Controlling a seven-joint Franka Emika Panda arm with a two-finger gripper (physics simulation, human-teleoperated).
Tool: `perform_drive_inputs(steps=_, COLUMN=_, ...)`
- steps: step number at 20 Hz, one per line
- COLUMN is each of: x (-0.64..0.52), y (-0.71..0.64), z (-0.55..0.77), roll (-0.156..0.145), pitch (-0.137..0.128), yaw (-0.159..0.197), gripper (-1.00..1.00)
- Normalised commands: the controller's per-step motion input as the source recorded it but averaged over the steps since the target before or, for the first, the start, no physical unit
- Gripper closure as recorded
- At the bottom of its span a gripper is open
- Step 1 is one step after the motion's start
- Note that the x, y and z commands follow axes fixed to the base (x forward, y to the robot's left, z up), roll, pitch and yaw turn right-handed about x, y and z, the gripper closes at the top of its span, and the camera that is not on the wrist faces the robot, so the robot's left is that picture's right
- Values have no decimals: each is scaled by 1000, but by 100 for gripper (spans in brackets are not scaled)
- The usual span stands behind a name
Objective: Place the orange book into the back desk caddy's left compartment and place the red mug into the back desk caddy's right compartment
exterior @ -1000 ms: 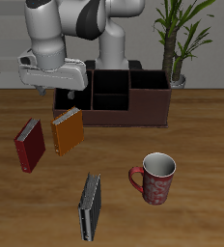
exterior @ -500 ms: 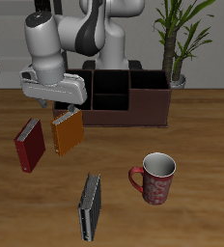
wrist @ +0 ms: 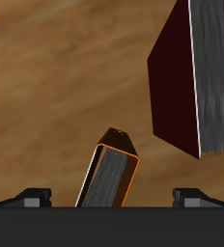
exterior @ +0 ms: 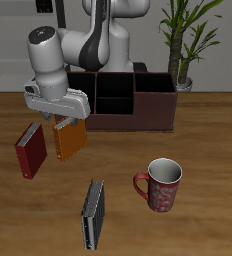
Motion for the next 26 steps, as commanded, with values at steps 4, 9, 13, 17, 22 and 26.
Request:
perform_drive_inputs(steps=4, x=57, y=120, z=-333, roll=29, pitch=49, yaw=-22, gripper=-100)
perform_drive_inputs(steps=9, x=35, y=-14, z=-170, roll=-11, pitch=15, yaw=0, gripper=-100)
perform_drive_inputs(steps=13, x=4, y=-31, z=-82, roll=1, pitch=21, yaw=-12, gripper=100)
perform_drive_inputs(steps=17, x=-27, y=15, z=96, roll=-2, pitch=-4, yaw=-13, gripper=100)
perform_drive_inputs(steps=22, x=-65, y=68, z=517, roll=-1, pitch=-41, yaw=-33, gripper=100)
perform_drive_inputs(steps=26, x=-259, y=89, z=1002, roll=-25, pitch=-56, yaw=-54, gripper=100)
